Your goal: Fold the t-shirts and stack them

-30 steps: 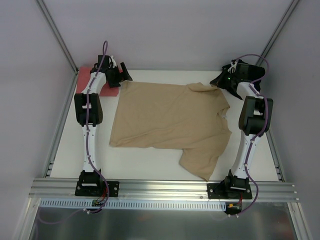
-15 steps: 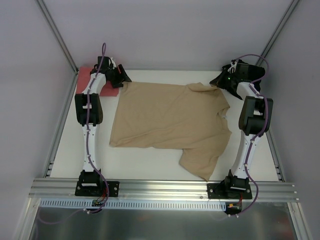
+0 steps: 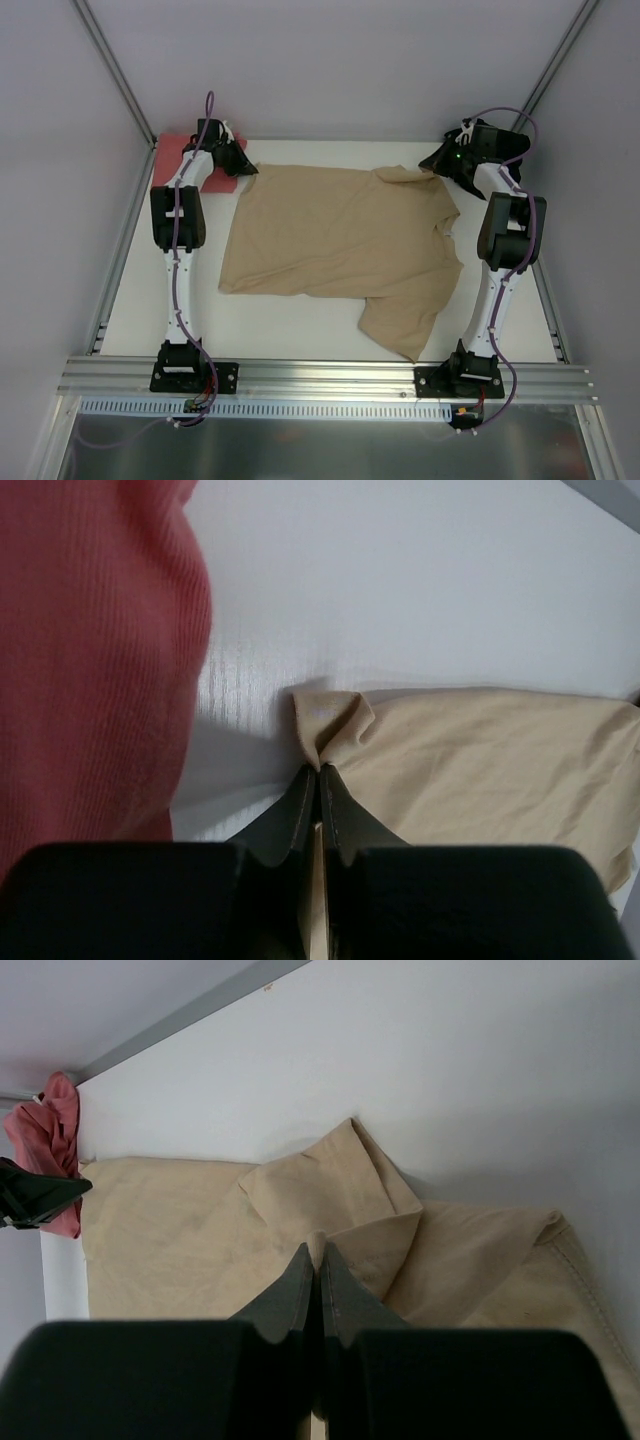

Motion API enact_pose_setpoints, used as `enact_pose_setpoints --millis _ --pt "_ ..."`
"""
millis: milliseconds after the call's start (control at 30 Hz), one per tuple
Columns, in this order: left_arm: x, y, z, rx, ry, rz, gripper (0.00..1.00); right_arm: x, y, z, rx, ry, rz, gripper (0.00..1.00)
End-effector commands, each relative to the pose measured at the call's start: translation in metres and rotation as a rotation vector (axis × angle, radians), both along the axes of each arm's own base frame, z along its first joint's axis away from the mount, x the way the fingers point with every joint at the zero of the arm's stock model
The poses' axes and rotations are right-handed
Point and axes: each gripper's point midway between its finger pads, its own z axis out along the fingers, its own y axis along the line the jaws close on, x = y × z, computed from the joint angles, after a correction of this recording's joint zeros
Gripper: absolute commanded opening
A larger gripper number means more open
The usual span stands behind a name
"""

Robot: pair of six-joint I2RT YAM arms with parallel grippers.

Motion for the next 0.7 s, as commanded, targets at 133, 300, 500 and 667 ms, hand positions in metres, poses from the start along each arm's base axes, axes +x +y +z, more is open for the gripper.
enact_pose_setpoints --millis 133,300,500,667 --pt "0.001 0.007 0.086 0.032 -0.170 0.002 0.00 0.004 0.005 0.049 0.007 -0.098 0.058 0.00" --pt "-0.016 0.007 0.101 0.041 -0.185 -0.006 0.00 -0.012 0.007 0.054 -0.010 -0.082 0.082 0.00" --pt "-0.039 0.007 0.098 0.047 -0.162 -0.008 0.00 -0.036 0.003 0.057 -0.062 -0.060 0.074 0.00" --pt "-0.054 0.007 0.102 0.052 -0.162 -0.009 0.00 -0.056 -0.005 0.060 -0.114 -0.042 0.055 0.00"
